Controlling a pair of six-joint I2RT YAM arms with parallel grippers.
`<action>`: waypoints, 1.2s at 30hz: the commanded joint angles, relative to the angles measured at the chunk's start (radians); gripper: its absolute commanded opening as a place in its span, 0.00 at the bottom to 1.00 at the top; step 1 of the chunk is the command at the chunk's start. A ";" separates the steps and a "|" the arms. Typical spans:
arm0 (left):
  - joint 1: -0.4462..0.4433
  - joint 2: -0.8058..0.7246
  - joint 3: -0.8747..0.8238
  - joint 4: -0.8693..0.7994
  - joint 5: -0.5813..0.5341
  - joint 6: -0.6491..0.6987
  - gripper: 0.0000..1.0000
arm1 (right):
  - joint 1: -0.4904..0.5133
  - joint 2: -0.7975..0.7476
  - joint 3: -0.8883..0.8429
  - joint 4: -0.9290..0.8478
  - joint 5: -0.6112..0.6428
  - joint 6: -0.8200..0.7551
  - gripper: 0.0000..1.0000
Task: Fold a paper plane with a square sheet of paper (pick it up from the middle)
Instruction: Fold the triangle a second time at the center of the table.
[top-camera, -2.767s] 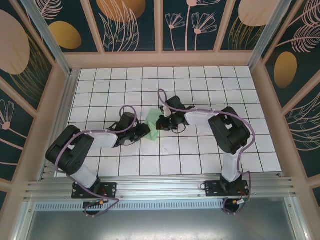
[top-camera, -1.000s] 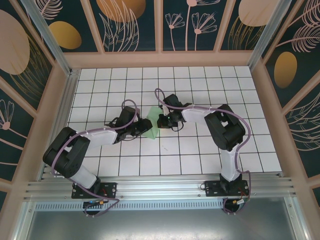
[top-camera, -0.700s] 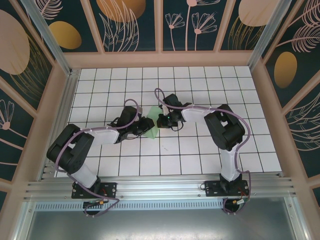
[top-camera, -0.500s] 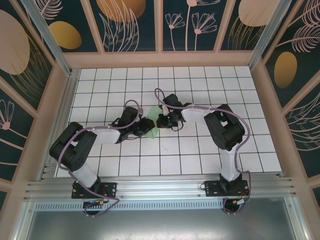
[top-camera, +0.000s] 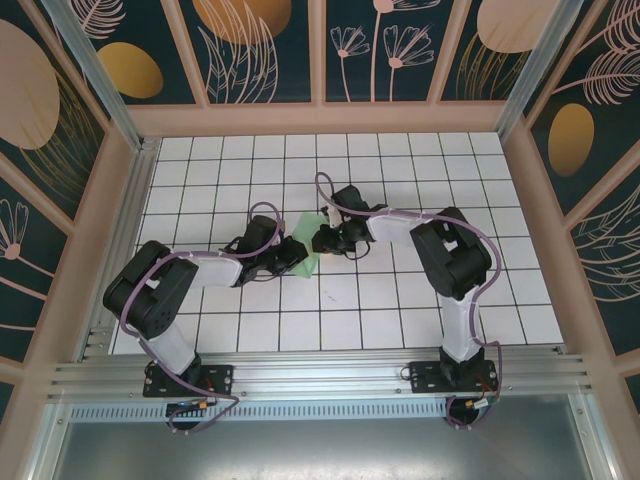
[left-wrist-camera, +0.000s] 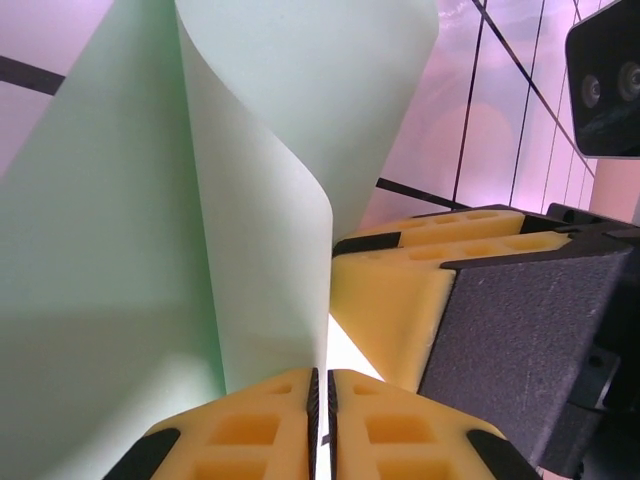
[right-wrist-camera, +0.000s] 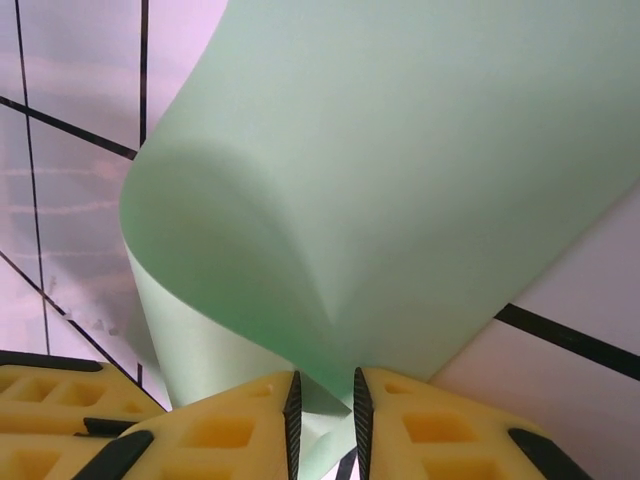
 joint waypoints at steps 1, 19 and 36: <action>-0.006 0.007 -0.012 -0.005 -0.014 -0.010 0.14 | -0.009 0.013 -0.016 0.044 -0.049 0.022 0.25; -0.015 0.064 -0.018 0.057 0.001 -0.066 0.14 | -0.015 0.020 -0.042 0.045 -0.038 0.037 0.26; -0.019 0.053 -0.058 0.166 -0.017 -0.157 0.14 | -0.044 0.030 -0.077 0.090 -0.075 0.155 0.35</action>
